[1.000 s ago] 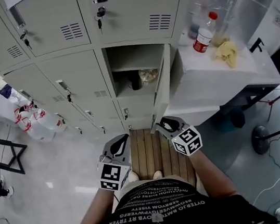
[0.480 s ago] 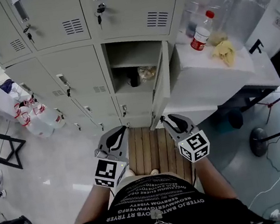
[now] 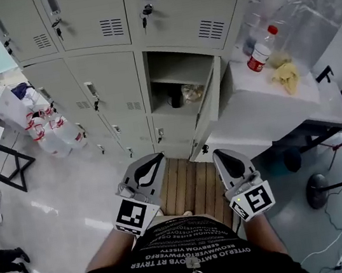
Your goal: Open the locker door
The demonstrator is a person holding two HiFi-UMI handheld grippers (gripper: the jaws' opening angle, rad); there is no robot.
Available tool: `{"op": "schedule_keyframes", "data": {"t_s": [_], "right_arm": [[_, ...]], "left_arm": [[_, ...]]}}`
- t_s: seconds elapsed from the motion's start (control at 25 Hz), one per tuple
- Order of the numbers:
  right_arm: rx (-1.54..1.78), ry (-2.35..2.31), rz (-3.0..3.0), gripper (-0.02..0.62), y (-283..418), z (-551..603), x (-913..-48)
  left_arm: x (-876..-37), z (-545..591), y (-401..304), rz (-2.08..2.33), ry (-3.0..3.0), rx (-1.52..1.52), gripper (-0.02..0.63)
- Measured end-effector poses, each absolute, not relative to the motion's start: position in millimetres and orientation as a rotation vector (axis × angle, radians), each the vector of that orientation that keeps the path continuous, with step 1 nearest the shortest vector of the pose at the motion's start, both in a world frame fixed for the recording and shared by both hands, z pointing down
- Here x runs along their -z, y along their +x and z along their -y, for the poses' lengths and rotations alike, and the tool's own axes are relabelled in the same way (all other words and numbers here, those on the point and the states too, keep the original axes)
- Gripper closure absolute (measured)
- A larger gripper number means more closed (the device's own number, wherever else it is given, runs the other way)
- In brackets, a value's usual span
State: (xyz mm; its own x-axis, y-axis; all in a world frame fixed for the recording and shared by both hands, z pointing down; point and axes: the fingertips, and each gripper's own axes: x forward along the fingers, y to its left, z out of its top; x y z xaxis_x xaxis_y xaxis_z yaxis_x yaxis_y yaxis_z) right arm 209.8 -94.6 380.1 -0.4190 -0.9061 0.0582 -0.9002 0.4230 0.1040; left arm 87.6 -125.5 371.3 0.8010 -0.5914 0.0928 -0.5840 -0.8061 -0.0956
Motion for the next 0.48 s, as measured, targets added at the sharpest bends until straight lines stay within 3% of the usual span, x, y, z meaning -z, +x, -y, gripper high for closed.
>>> {"op": "schedule_keyframes", "data": {"t_s": [0.48], "right_arm": [[0.029,1.554,2.64,0.598,215.7,92.1,-379.0]], "left_arm": [[-366.0,108.2,93.8,-1.044,-2.894,0.21,0.614]]}}
